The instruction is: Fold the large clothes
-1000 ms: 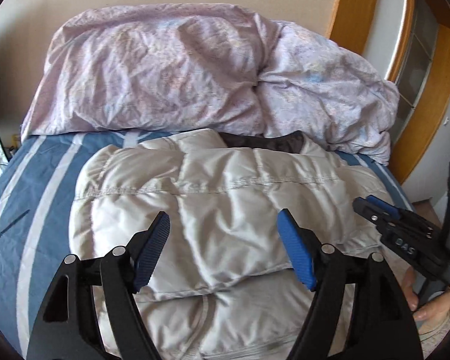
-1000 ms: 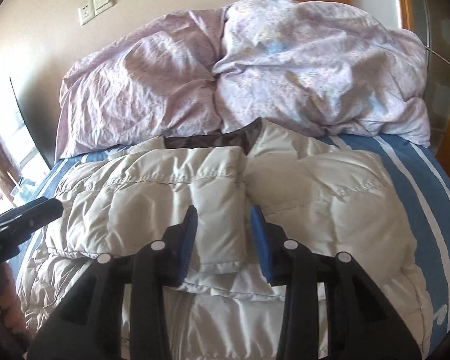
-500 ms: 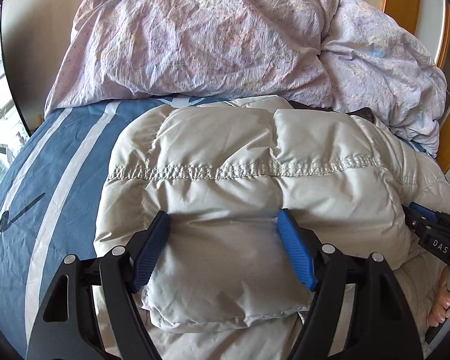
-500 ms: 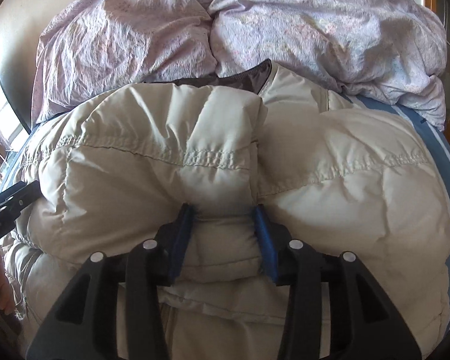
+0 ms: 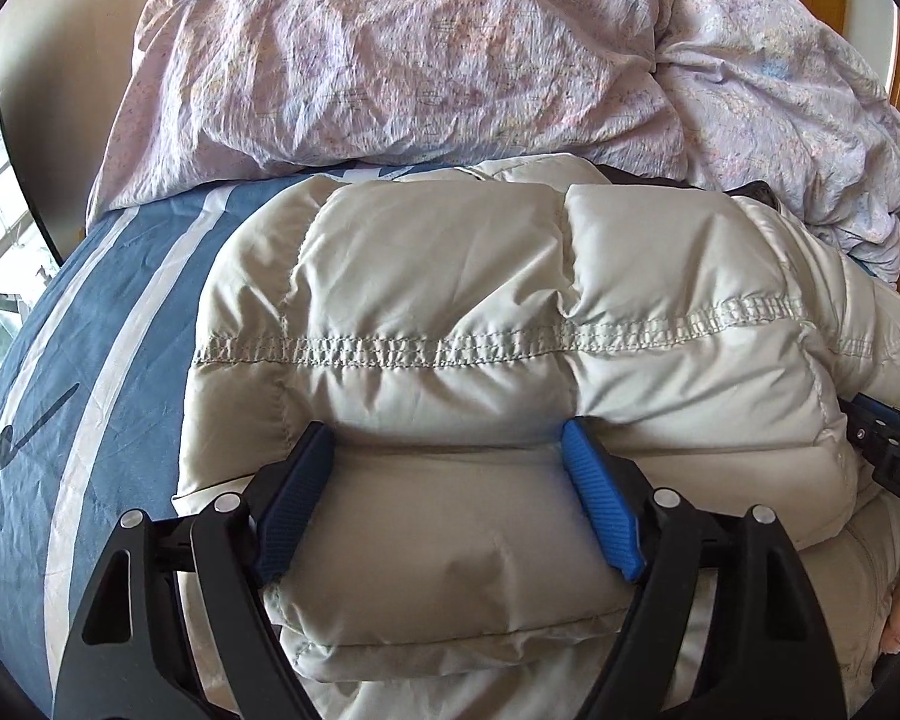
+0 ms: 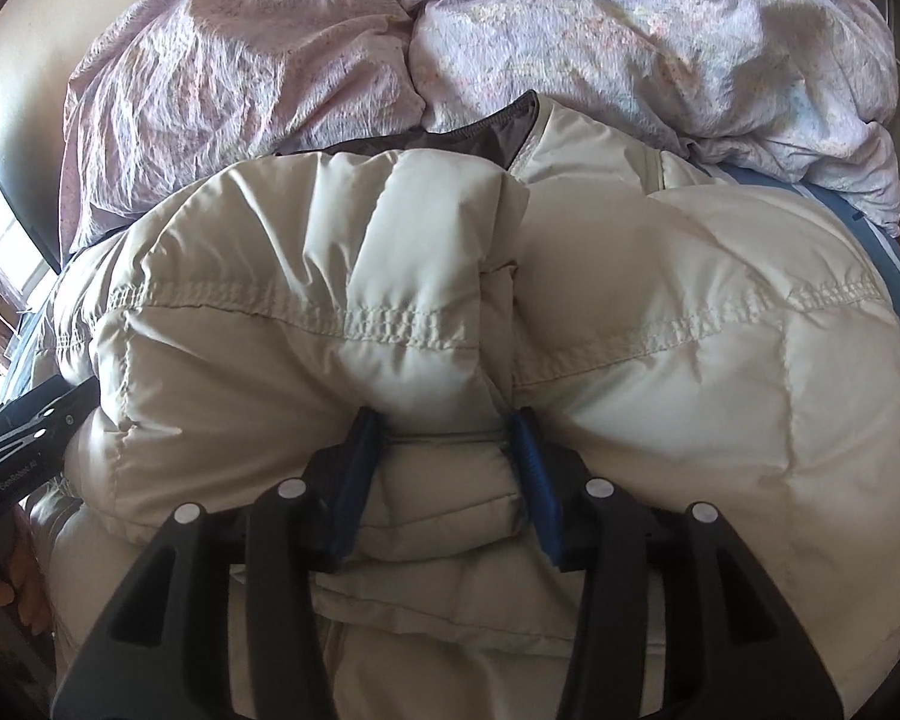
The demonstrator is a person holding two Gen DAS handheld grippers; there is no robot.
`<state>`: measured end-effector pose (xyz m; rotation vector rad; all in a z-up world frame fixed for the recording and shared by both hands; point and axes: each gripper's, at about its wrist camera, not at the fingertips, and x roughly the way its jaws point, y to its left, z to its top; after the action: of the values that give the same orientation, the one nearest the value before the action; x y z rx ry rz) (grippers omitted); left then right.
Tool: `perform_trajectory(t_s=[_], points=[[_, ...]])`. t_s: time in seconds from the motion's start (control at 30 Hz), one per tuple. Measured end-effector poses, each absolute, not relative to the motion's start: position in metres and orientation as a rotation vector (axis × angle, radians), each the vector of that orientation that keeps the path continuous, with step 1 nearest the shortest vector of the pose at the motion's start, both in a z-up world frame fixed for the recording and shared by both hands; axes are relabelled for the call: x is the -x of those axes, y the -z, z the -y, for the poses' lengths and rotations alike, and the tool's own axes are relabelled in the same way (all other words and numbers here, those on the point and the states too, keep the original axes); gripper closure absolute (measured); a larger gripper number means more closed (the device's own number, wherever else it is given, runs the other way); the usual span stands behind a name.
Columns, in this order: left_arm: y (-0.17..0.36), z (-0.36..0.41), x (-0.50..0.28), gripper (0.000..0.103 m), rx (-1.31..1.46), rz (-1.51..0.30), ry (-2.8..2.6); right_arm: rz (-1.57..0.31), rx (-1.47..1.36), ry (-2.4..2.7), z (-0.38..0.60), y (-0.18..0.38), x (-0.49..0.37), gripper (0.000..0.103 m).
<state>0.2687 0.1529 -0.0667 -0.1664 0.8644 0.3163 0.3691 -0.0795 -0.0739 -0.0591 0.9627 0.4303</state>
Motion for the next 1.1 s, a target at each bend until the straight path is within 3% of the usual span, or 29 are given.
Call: perform_trajectory(t_s=[0.5, 0.73, 1.1], points=[[0.068, -0.149, -0.270, 0.019, 0.110, -0.874, -0.348, -0.997, 0.005, -0.437, 0.085, 0.071, -0.374, 0.054], [0.046, -0.140, -0.239, 0.016, 0.071, -0.819, -0.321, -0.998, -0.086, -0.436, 0.118, 0.049, -0.360, 0.035], [0.022, -0.153, -0.158, 0.012, 0.039, -0.794, -0.246, -1.031, -0.165, -0.431, 0.223, 0.026, -0.315, 0.031]])
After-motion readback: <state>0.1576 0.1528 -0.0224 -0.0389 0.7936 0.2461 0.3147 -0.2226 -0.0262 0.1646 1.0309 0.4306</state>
